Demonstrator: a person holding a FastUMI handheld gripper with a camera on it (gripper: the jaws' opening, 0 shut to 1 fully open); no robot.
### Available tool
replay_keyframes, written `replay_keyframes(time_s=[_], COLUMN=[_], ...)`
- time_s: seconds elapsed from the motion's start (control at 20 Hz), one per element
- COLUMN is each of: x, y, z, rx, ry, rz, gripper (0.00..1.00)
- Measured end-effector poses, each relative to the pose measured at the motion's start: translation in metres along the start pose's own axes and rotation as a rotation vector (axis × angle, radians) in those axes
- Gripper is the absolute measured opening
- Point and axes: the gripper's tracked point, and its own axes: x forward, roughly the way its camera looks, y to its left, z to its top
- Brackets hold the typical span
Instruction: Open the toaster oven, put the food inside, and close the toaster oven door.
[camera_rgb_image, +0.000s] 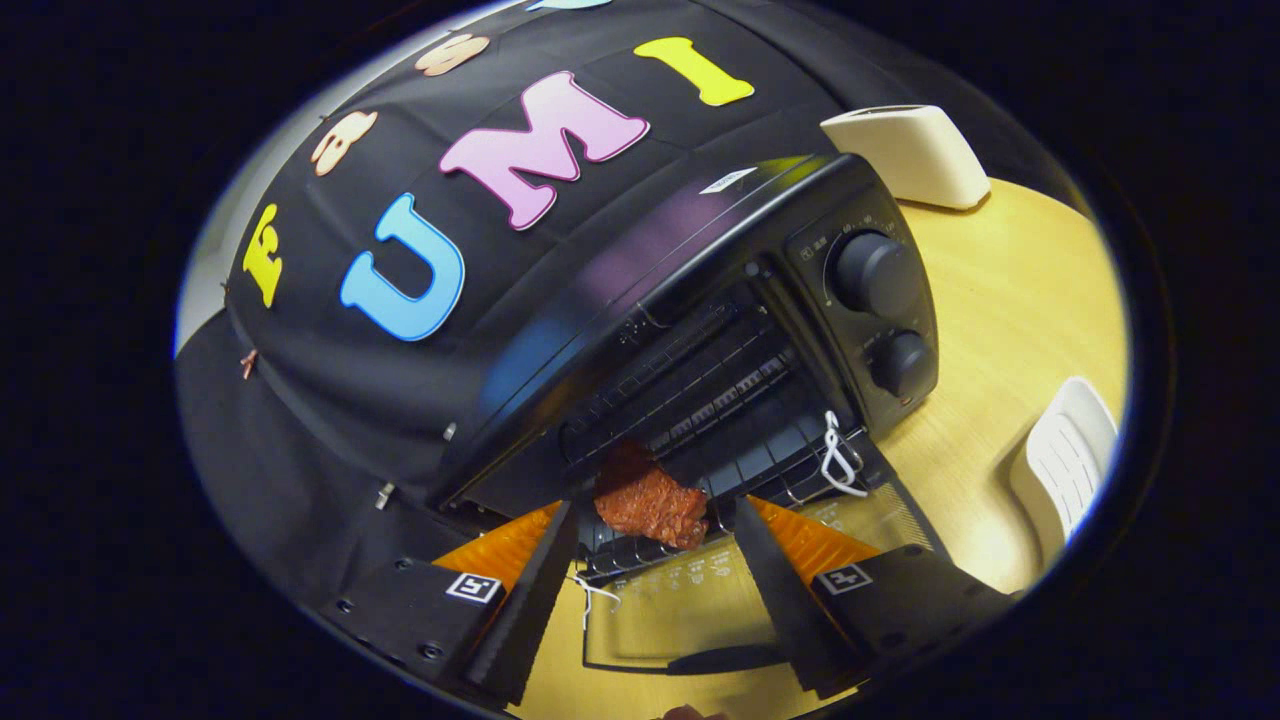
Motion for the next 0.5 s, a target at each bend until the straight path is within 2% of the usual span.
replay_keyframes(time_s=[0.3,0.5], x=[-0.050,-0.080], y=[-0.014,-0.026], z=[-0.015,-0.030], rx=[-0.231,-0.358], ry=[0.105,0.165], rz=[-0.036,-0.097], gripper=[0.98,0.98])
